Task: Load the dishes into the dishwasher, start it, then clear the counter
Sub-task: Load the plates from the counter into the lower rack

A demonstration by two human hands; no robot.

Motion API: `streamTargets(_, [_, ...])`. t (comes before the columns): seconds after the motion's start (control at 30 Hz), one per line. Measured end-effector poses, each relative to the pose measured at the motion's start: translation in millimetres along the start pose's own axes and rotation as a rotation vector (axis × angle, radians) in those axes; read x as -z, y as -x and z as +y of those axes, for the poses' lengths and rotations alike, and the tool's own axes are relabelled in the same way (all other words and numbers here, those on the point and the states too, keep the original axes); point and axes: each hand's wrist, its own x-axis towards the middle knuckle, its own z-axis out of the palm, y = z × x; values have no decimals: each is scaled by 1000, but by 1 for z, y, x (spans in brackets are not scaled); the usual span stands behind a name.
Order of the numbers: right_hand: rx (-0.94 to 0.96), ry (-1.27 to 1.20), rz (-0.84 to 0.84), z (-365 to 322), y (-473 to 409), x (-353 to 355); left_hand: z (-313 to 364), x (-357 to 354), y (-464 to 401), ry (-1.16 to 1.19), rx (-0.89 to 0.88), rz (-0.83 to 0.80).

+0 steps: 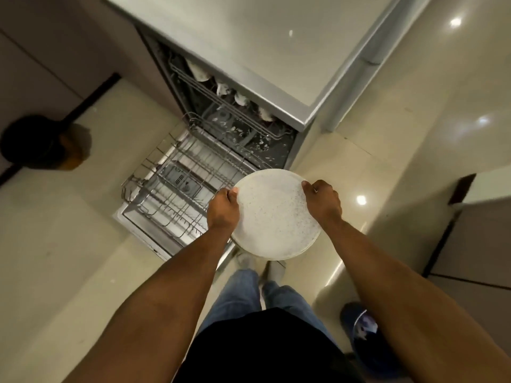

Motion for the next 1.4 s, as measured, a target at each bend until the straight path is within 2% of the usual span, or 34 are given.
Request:
streamTargets(0.37, [25,166,-207,-46,-85,-68,-51,-19,-72,105,291,36])
streamTargets(0.5, [-3,201,-218,-53,-120,-100,-76,-41,-106,169,389,29])
streamTargets(0.63, [-27,219,-244,-46,-170,-147,-104,-74,-148,179,498,34])
streamTargets(0.9, [-63,315,-281,-12,-248,-209,-158,-155,-215,145,598,-62])
streamTargets(1.2, [-230,141,-248,6,-279,-226,-175,-200,-256,261,727,-120])
streamTargets(1.4, [-266,97,-197,3,-290,-237,-187,-211,-271,275,729,-129])
